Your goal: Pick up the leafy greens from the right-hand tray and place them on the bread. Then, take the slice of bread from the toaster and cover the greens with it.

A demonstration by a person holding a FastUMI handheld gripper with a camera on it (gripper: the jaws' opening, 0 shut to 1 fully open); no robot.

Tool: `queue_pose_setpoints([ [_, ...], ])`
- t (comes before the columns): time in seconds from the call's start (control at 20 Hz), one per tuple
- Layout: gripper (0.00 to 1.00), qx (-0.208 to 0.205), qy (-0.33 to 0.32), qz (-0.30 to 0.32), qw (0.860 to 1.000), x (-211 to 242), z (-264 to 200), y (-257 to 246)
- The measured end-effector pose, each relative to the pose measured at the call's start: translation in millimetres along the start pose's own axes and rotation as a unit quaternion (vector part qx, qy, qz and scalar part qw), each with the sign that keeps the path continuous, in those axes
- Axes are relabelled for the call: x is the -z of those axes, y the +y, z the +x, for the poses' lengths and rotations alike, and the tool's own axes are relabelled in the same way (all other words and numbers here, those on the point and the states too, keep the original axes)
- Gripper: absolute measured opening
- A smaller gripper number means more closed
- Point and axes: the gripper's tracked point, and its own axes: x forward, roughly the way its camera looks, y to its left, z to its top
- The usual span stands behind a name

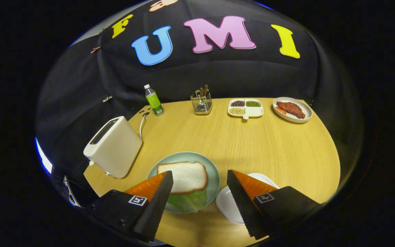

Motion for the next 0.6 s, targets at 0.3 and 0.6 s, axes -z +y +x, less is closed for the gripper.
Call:
queue_pose_setpoints([
  [0.3,0.98,0.008,-0.107,-0.024,0.994,-79,-71,-18],
  [0.6,0.98,0.086,-0.232,-0.012,0.969,-148,-154,-44],
])
